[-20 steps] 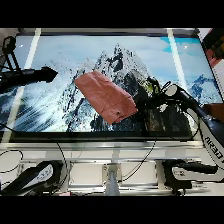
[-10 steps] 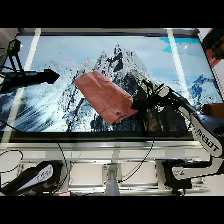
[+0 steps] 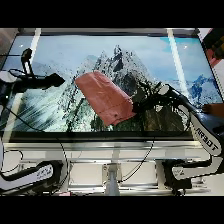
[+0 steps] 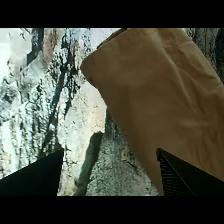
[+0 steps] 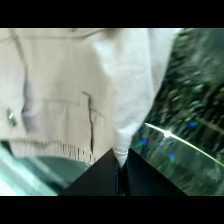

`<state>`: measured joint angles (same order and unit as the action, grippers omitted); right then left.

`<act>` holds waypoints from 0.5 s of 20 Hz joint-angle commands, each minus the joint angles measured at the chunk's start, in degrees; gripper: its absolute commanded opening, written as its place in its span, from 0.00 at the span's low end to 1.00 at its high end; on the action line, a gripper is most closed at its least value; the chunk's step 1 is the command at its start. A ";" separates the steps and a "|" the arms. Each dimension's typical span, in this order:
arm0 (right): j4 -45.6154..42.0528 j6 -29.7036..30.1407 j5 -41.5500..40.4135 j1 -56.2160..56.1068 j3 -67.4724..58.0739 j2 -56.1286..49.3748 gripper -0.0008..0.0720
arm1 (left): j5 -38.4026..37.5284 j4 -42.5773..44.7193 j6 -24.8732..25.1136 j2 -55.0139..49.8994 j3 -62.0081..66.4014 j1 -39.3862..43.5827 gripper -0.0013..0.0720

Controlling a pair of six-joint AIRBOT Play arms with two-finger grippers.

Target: Fold the clothes and pants, and hang the long-sleeved shirts on hangers.

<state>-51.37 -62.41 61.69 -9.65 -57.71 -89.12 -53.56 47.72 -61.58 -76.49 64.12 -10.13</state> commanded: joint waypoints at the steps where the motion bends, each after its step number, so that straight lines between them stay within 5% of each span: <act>1: 0.13 2.01 5.40 -0.04 -2.08 -0.04 0.04 | 0.20 -10.19 0.61 -7.39 -0.02 1.36 0.91; 10: 0.15 3.15 6.73 -0.04 -2.16 0.44 0.04 | 12.61 -10.75 3.93 -19.58 -0.02 13.31 0.91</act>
<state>-51.33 -59.70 67.68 -9.65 -59.77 -88.75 -46.59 37.60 -58.06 -93.34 64.12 0.56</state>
